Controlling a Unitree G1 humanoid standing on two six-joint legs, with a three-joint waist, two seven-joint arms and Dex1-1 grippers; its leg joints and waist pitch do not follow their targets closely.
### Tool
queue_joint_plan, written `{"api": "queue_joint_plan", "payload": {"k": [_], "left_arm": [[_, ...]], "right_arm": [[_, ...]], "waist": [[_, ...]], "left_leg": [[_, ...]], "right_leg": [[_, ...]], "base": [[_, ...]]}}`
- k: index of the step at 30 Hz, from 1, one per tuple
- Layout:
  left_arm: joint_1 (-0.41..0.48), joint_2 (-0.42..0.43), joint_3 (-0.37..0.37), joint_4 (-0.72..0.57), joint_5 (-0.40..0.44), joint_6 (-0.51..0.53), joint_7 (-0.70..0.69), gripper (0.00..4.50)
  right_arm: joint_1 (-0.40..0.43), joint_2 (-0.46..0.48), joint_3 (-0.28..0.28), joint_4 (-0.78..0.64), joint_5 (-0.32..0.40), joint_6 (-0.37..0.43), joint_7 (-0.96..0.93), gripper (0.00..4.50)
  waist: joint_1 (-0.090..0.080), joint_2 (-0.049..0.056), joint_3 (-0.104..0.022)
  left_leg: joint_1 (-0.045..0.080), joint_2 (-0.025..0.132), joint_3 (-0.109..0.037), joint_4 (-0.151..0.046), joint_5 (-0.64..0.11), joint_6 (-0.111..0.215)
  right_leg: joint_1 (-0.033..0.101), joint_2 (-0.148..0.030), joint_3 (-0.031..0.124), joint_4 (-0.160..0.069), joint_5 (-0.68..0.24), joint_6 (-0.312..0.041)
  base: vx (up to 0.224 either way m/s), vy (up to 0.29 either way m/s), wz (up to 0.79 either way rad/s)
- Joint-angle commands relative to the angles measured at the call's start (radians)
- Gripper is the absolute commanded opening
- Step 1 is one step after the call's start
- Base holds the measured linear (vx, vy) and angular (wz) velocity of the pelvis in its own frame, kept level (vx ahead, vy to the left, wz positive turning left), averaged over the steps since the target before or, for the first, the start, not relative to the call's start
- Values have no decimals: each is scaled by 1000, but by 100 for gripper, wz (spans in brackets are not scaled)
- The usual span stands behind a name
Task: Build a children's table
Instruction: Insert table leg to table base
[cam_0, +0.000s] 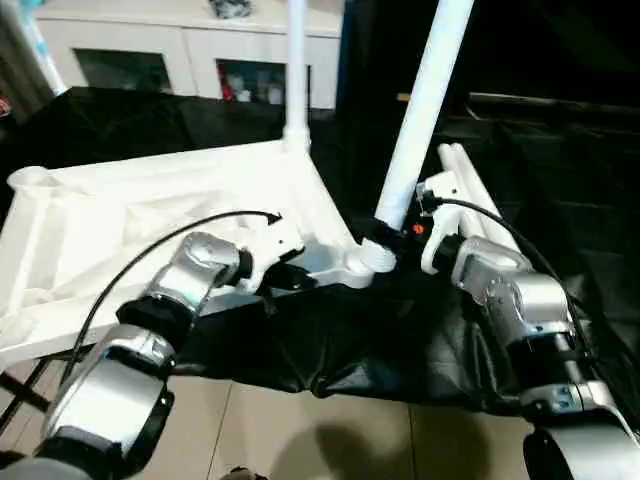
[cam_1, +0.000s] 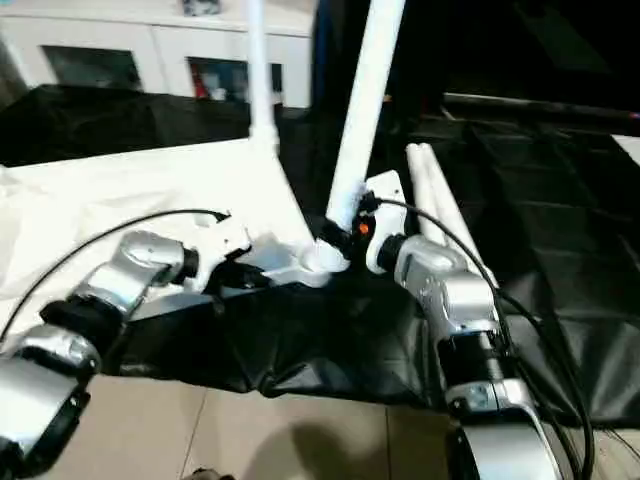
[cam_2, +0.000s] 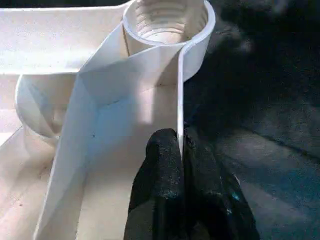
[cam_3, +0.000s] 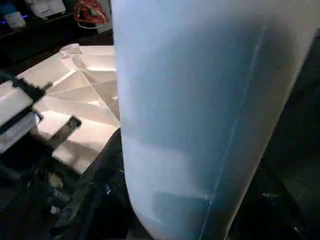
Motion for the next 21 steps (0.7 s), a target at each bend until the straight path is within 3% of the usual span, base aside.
{"api": "queue_joint_plan", "payload": {"k": [1,5,10,21], "left_arm": [[21,-19,-7,-10,-11,18,-4,0],[37,-26,0,-52,-11,76,27,0],[56,-21,12,-112,-3,153,52,0],[112,-14,12,-254,-21,239,38,0]], "right_arm": [[-20,3,4,29,-14,-27,2,192],[-40,19,9,104,-31,-60,-2,192],[-37,20,27,127,-40,-58,7,192],[-48,39,10,250,-67,-139,2,192]], "waist": [[0,2,-82],[1,0,-82],[1,-4,-82],[-4,0,-81]], "left_leg": [[40,42,-18,-58,-163,33],[38,42,-21,-61,-166,21],[35,39,-20,-59,-145,39],[34,41,-20,-59,-151,35]], "right_leg": [[45,-79,40,-67,-12,-290],[46,-80,39,-66,-26,-279],[48,-79,39,-67,-21,-270],[44,-78,38,-68,-36,-271]], "base": [[0,0,0],[0,0,0],[0,0,0],[0,0,0]]}}
